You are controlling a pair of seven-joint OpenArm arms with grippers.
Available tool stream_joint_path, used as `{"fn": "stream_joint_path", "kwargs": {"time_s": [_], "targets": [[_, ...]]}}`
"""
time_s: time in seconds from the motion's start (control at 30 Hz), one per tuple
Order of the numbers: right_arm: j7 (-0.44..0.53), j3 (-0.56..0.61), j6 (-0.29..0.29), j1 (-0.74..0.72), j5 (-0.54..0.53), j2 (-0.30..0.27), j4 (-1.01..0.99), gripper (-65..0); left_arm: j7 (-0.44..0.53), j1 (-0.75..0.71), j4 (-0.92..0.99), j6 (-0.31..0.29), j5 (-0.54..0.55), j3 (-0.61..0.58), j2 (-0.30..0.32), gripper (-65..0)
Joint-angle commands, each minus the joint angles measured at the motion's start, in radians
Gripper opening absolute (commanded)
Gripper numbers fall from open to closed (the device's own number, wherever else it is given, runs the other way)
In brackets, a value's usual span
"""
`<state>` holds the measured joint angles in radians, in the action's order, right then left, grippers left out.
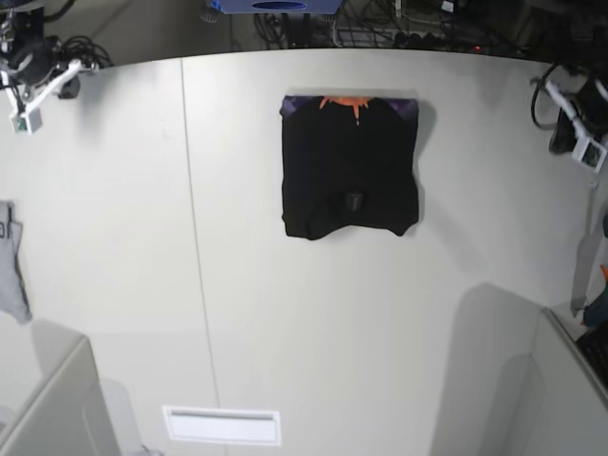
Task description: Fold the T-shirt properly
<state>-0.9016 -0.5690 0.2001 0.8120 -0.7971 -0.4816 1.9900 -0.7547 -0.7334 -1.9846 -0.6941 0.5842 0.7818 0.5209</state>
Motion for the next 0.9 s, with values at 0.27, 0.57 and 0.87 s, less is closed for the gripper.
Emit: {"fn": "stream_joint_path", "kwargs": {"time_s": [0.27, 0.57, 0.87], "targets": [[-0.113, -0.027, 0.068, 0.224, -0.009, -0.032, 0.03, -65.0, 0.334, -0.407, 0.003, -0.004, -0.381, 0.047, -0.21, -65.0], [-0.057, 0.341, 0.065, 0.188, 0.175, 0.071, -0.079, -65.0, 0.34, -0.417, 0.236, -0.004, -0.711, -0.069, -0.307, -65.0], [0.227, 0.541, 0.065, -0.061, 0.704, 0.395, -0.746, -65.0, 0.521, -0.102, 0.936, -0.004, -0.834, -0.356, -0.204, -65.0]]}}
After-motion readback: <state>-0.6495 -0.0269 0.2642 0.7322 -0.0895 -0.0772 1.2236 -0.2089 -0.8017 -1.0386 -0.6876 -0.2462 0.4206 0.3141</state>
